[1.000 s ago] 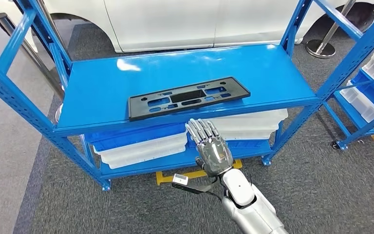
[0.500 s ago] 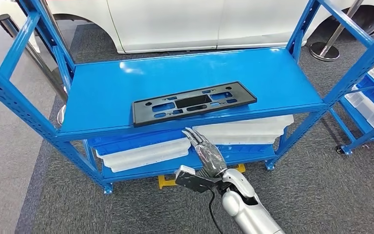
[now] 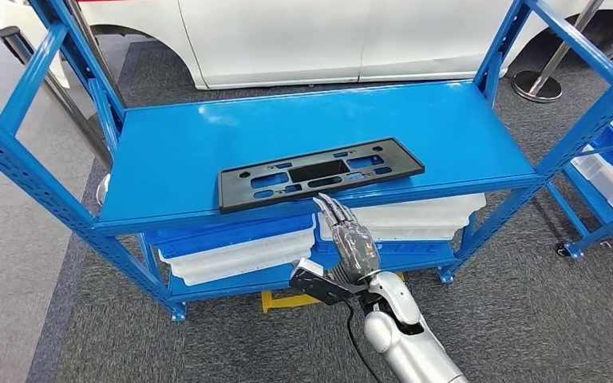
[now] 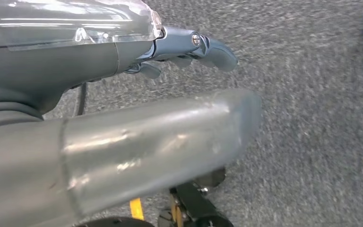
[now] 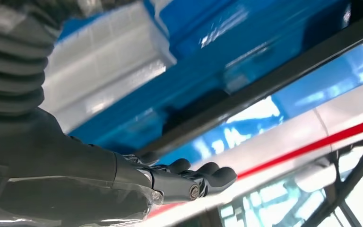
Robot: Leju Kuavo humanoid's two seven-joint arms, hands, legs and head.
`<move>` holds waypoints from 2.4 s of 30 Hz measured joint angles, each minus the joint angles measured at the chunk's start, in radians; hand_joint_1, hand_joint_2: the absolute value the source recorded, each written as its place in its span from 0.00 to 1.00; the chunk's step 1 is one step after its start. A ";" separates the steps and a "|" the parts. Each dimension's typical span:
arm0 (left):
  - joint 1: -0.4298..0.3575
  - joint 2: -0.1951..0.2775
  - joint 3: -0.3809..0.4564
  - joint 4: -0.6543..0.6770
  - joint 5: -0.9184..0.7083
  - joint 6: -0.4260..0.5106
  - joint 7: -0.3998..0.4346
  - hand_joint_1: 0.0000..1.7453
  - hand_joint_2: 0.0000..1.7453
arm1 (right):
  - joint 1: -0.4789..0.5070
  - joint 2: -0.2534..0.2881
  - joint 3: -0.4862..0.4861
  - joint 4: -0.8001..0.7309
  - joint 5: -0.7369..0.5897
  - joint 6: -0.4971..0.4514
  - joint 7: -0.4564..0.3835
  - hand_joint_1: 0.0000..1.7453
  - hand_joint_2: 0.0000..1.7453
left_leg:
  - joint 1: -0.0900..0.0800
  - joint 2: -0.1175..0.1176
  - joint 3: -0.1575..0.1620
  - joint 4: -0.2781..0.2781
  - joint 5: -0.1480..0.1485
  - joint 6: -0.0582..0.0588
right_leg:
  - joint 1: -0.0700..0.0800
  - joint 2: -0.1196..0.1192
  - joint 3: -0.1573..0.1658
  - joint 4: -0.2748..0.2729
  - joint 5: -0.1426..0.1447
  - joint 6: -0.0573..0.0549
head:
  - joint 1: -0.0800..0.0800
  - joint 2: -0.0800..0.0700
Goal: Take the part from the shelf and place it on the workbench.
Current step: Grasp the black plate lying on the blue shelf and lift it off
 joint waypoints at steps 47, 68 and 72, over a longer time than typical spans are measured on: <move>-0.003 0.005 0.008 0.000 -0.065 0.008 0.036 0.00 0.00 | -0.025 0.012 -0.069 0.069 0.540 -0.233 0.178 0.00 1.00 | -0.002 0.003 0.053 -0.020 -0.039 0.006 | 0.010 -0.001 -0.030 -0.005 0.028 -0.017 | 0.000 0.000; 0.000 0.004 0.008 0.003 -0.080 0.017 0.047 0.00 0.00 | -0.038 0.028 -0.070 0.104 0.543 -0.207 0.179 0.00 1.00 | -0.002 0.004 0.019 -0.029 0.010 0.045 | 0.000 0.000 -0.098 0.263 -0.143 0.017 | 0.001 0.000; 0.002 0.003 0.008 0.003 -0.093 0.019 0.050 0.00 0.00 | -0.051 0.028 -0.072 0.125 0.558 -0.194 0.189 0.00 1.00 | -0.002 0.003 0.054 -0.028 -0.016 0.036 | -0.001 -0.004 -0.071 0.084 0.010 0.014 | 0.001 0.000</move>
